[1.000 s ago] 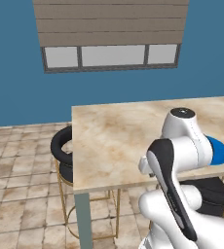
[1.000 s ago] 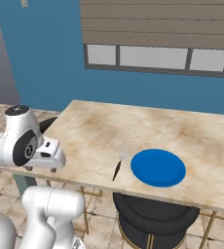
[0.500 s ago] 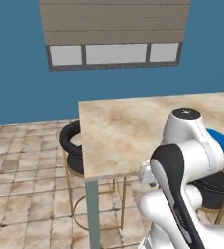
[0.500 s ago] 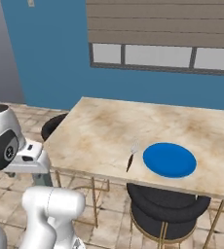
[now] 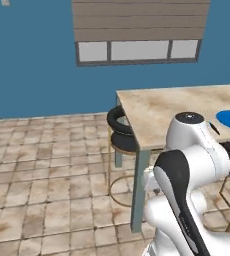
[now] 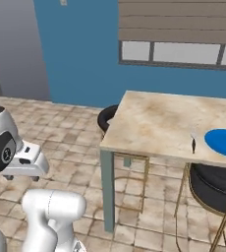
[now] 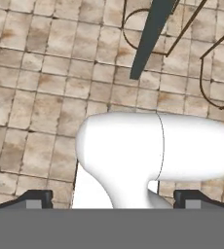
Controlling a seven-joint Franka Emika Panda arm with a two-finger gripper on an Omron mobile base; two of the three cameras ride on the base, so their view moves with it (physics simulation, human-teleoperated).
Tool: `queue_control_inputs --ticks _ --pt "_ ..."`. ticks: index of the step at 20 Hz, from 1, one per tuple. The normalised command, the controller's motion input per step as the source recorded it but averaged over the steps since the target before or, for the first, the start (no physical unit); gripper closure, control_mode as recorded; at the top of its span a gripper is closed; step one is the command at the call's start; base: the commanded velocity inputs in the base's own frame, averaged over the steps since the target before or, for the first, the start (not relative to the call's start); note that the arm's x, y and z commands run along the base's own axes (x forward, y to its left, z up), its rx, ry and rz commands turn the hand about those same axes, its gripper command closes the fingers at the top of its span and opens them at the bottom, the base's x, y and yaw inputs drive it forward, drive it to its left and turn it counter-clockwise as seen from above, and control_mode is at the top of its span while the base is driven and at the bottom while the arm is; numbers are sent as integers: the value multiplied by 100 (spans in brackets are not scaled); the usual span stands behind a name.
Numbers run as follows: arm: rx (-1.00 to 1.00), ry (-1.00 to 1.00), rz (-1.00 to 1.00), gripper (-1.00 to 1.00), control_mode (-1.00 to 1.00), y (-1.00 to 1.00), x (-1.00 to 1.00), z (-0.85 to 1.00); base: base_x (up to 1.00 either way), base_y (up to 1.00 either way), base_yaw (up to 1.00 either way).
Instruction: Take the fork and place it on the left side of the plate. Then take the spoon and place it on the right side of the plate. Make sure they're directly next to the plate.
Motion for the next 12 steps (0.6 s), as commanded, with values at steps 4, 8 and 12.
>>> queue_control_inputs --ticks 4,8,12 --pt "0 0 0 -100 100 0 0 0 -86 100 21" --pt "0 0 0 -100 100 0 0 0 -38 100 30" --pt "0 0 0 -100 100 0 0 0 -9 99 36"
